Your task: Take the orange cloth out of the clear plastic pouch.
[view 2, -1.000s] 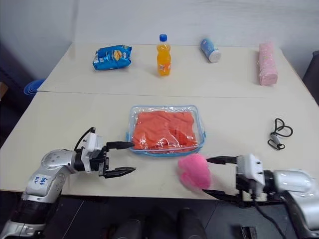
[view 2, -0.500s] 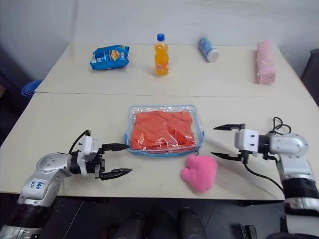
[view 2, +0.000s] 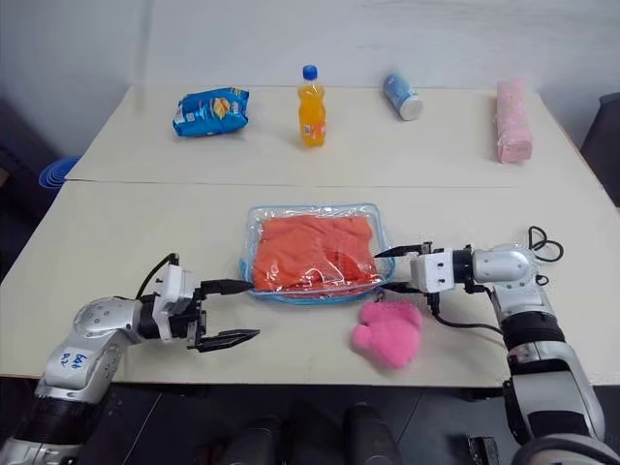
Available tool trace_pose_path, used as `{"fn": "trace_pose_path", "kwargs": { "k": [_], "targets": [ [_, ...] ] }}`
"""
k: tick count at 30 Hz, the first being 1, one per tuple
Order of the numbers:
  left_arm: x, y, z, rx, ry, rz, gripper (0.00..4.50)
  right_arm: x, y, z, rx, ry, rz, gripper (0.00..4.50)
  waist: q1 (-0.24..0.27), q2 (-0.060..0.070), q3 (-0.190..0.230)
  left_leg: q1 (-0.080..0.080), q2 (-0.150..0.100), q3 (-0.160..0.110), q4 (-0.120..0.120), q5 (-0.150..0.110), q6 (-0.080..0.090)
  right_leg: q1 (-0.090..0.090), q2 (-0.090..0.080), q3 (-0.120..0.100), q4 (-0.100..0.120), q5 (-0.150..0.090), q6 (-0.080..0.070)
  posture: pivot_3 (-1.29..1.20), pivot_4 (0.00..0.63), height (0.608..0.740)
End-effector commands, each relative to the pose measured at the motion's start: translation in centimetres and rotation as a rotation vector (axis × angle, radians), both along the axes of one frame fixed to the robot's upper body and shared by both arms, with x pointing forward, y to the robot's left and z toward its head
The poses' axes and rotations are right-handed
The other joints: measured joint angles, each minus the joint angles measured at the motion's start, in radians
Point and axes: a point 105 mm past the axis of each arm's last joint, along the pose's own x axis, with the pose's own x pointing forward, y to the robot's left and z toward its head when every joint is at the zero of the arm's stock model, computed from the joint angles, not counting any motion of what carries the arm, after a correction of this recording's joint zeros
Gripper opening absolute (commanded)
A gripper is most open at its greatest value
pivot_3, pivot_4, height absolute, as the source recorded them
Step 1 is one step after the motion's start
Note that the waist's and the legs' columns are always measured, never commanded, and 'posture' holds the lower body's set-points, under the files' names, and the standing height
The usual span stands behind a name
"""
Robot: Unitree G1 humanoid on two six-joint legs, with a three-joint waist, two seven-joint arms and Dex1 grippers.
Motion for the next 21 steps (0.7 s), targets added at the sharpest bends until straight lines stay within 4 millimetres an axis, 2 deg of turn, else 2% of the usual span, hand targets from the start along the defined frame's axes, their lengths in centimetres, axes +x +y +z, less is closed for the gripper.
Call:
{"fn": "trace_pose_path", "kwargs": {
  "k": [1,5,16,21],
  "targets": [
    [-0.2,-1.9,1.2,0.011,-0.073,-0.084,4.5,0.7,0.2,0.3,0.013,0.021,-0.032,1.38,0.005,0.0,0.0,0.0,0.0,0.0,0.0,0.0,0.0,0.0,0.0,0.0,0.0,0.0,0.0,0.0,0.15,0.74],
    [-0.1,-4.9,1.5,0.025,-0.12,-0.19,4.5,1.0,0.4,-0.4,0.037,0.109,-0.095,0.04,0.004,0.0,0.0,-0.001,0.0,0.0,0.001,0.0,0.0,0.0,0.0,0.0,-0.001,0.0,0.0,0.0,0.15,0.74],
    [0.6,-14.5,0.0,0.047,-0.217,-0.464,4.5,2.8,1.0,-0.8,0.076,0.179,-0.268,0.04,0.005,0.0,0.0,-0.001,-0.001,0.0,0.004,0.001,-0.001,0.0,0.001,0.0,0.002,0.0,0.0,0.0,0.15,0.74],
    [1.6,-17.8,-1.5,0.103,-0.262,-0.467,4.5,2.6,1.0,-0.9,0.071,0.204,-0.282,0.04,0.005,0.0,0.0,-0.001,0.0,0.001,0.004,0.001,-0.001,0.0,0.002,0.001,0.002,0.0,0.0,0.0,0.15,0.74]
  ]
}}
